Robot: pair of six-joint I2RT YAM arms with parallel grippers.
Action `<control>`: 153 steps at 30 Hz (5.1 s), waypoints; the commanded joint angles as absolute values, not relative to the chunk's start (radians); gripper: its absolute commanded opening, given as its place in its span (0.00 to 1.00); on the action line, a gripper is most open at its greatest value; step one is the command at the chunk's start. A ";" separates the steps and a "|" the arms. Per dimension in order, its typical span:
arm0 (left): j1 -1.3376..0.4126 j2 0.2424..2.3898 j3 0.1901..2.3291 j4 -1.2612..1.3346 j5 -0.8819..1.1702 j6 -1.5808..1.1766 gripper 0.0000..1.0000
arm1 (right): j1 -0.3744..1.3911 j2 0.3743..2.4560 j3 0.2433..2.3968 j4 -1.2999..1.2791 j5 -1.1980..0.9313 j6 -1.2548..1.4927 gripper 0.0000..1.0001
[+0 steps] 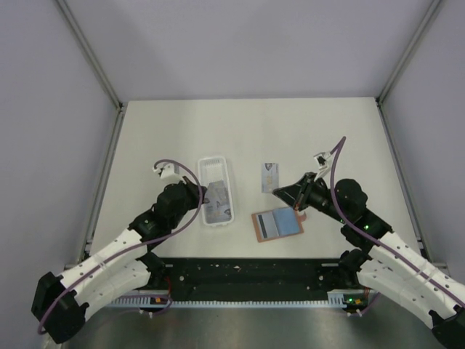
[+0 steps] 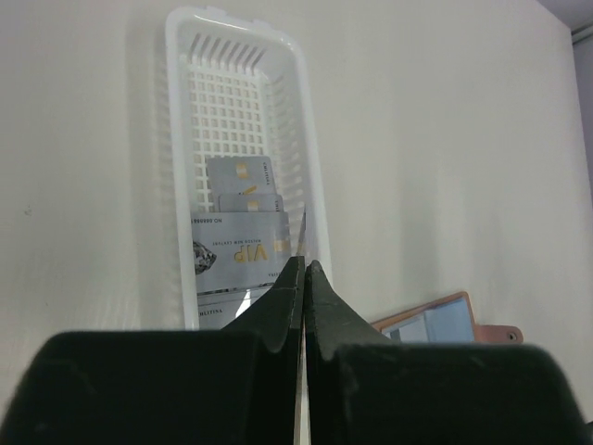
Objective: Put the credit cards into the card holder
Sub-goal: Pick up the credit card from the storage box, then insert the credit card into the card holder.
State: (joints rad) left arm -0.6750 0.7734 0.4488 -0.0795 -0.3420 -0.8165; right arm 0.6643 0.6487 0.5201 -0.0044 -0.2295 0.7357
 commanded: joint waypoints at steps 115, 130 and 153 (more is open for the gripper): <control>-0.953 0.801 0.531 0.607 0.281 -0.744 0.52 | 0.660 0.543 0.741 -0.057 -0.470 0.594 0.00; -0.953 0.643 0.522 0.384 0.089 -0.707 0.58 | 0.660 0.350 0.839 -0.233 0.167 1.552 0.00; -0.953 0.624 0.500 0.339 0.051 -0.769 0.57 | 0.660 0.377 0.577 0.293 0.037 2.203 0.00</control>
State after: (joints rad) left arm -0.9508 0.6472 0.5137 0.3183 0.0616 -0.7609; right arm 0.6598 0.3782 0.5617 0.1745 0.0570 1.9835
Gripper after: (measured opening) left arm 0.569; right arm 0.006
